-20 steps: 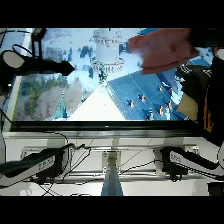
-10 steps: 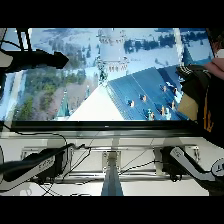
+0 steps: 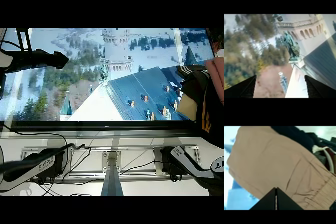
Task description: Fold the clothes and pants, and hang the long-sleeved shirts on hangers.
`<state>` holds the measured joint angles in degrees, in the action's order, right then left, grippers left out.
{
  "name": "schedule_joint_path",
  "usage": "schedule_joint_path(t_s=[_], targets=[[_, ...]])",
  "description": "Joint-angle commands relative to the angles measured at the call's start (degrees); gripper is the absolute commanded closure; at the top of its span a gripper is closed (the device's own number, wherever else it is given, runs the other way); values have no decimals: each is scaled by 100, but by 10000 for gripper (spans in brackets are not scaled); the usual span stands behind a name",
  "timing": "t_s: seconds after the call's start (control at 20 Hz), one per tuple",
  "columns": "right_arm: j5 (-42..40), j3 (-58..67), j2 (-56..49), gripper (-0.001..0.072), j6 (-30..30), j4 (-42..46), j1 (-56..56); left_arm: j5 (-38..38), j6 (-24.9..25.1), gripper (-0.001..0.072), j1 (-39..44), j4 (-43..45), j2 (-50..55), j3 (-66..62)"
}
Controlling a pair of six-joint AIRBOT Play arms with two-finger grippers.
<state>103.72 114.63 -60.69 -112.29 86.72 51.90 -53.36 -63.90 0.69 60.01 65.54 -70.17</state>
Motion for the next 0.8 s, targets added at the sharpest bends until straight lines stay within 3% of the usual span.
schedule_joint_path(t_s=[0.0,0.15,0.4,0.5,0.75], targets=[[24,4,-245,698,721,-1126,17,2,0,20,-7,0,-4,-7],[24,4,-431,699,1233,-1266,-667,2,0,21,-7,0,-4,-7],[-785,4,-498,699,1453,-518,-3499,2,0,20,-7,0,-4,-7],[-1272,7,-529,699,1550,-24,-4784,4,0,20,-7,0,-4,-7],[-1582,7,-866,699,2004,1919,-7311,2,2,20,-7,0,-4,-7]])
